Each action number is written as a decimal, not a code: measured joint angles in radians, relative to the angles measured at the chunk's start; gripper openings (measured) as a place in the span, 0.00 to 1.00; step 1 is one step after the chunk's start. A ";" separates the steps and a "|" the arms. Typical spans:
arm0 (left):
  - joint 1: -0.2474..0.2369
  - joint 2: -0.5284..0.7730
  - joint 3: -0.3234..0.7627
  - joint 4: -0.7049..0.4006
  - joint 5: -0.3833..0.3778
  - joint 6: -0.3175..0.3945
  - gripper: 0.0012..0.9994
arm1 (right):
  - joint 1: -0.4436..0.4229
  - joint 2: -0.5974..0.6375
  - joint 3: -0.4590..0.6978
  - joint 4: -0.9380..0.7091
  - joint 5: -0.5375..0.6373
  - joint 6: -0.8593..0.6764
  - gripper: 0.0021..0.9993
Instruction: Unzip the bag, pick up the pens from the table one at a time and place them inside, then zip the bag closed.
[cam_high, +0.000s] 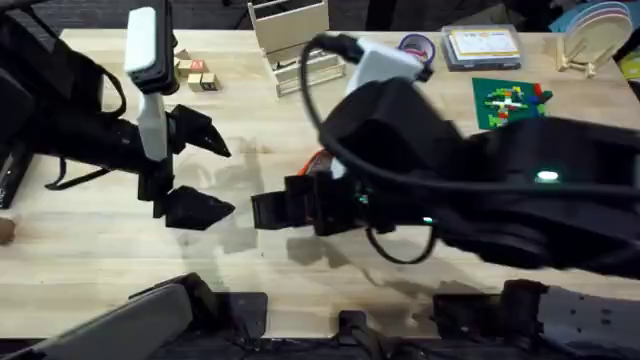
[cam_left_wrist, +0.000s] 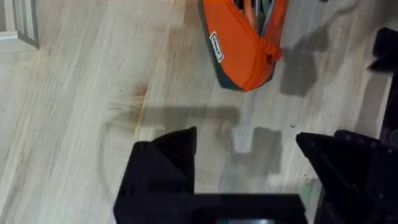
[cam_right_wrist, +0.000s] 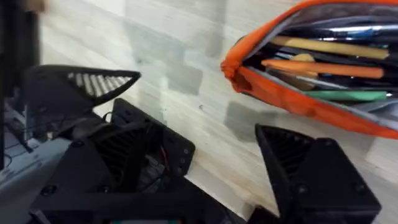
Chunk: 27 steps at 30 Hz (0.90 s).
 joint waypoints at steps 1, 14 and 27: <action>0.000 0.000 0.000 0.000 0.000 0.000 0.99 | 0.000 0.017 0.000 0.007 0.000 0.010 1.00; 0.000 0.000 0.000 0.000 0.000 0.000 0.99 | 0.000 0.150 0.000 0.057 0.057 0.097 1.00; 0.000 0.000 0.000 0.000 0.000 0.000 0.99 | 0.001 0.257 0.000 0.168 0.157 0.142 1.00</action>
